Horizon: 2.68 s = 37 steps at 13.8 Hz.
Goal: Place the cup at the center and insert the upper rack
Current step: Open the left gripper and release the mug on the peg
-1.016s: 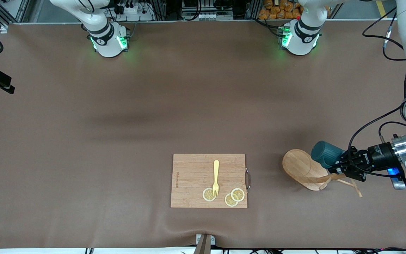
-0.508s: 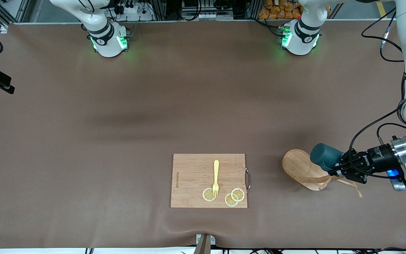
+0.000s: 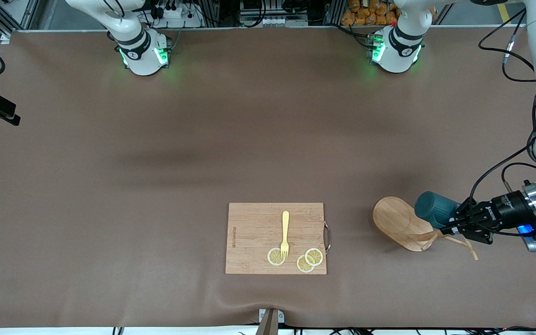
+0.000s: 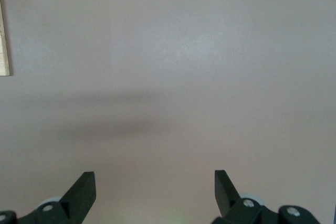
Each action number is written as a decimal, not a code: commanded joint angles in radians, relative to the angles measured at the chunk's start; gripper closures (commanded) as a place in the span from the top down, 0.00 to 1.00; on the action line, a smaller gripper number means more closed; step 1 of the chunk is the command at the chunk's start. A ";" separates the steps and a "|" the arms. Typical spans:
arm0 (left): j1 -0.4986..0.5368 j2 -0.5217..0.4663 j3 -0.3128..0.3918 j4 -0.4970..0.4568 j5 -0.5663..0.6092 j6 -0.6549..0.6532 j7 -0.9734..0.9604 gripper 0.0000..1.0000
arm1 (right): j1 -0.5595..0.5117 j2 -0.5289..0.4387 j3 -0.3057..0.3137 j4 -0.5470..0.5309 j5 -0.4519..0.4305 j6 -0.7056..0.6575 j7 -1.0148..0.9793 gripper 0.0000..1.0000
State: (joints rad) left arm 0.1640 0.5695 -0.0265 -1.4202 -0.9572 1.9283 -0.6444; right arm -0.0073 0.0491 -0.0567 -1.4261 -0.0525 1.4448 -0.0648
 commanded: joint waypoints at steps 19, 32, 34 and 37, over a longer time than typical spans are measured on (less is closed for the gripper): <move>0.016 0.004 -0.003 0.010 -0.052 0.012 0.042 1.00 | -0.019 0.006 0.012 0.006 0.003 -0.012 0.005 1.00; -0.012 -0.002 -0.009 0.026 -0.014 0.063 0.043 1.00 | -0.022 0.006 0.012 0.007 0.003 -0.011 0.005 1.00; -0.011 -0.010 -0.010 0.026 0.008 0.061 0.040 1.00 | -0.022 0.006 0.012 0.007 0.003 -0.011 0.005 1.00; -0.011 -0.023 -0.009 0.027 0.038 0.061 0.039 1.00 | -0.022 0.006 0.012 0.007 0.003 -0.011 0.005 1.00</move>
State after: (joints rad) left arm 0.1547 0.5716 -0.0347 -1.3819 -0.9466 1.9804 -0.6142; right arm -0.0083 0.0548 -0.0577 -1.4261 -0.0525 1.4397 -0.0648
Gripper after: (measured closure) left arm 0.000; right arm 0.000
